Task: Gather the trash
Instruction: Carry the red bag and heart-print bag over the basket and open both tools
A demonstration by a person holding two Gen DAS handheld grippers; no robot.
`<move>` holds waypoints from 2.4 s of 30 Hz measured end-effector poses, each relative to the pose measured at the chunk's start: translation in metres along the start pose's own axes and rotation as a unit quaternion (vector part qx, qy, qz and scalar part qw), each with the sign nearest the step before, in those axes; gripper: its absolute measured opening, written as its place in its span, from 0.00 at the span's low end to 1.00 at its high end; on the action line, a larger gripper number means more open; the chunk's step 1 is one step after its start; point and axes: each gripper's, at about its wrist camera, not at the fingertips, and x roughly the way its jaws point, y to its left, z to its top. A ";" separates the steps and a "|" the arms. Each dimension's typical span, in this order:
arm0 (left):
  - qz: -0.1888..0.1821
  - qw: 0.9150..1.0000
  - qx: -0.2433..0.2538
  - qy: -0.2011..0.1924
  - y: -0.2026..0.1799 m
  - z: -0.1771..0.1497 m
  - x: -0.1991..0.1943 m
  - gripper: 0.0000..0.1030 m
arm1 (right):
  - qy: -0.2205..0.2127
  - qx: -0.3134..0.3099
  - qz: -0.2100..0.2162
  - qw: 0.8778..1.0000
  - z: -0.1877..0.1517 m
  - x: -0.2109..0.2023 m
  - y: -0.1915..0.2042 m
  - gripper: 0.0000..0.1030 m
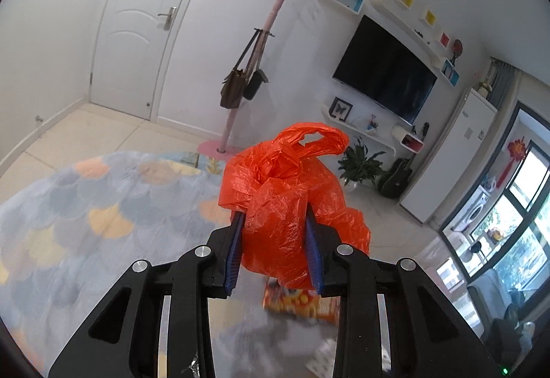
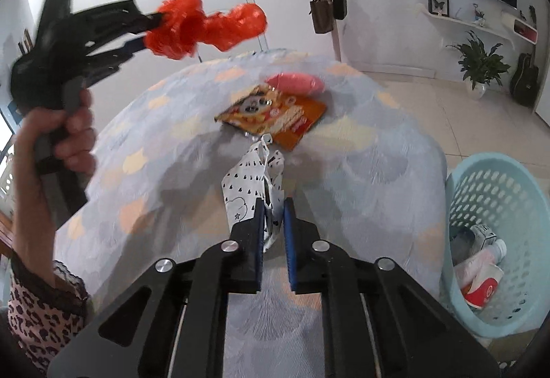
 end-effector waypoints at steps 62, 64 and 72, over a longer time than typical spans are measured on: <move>-0.148 0.956 0.176 0.180 -0.243 -0.157 0.131 0.32 | -0.060 0.283 -0.205 0.935 -0.064 -0.118 -0.265 0.05; -0.147 0.954 0.178 0.191 -0.243 -0.164 0.136 0.35 | -0.054 0.292 -0.191 0.936 -0.066 -0.112 -0.269 0.05; -0.146 0.953 0.173 0.200 -0.234 -0.167 0.137 0.60 | -0.054 0.300 -0.199 0.931 -0.068 -0.113 -0.275 0.30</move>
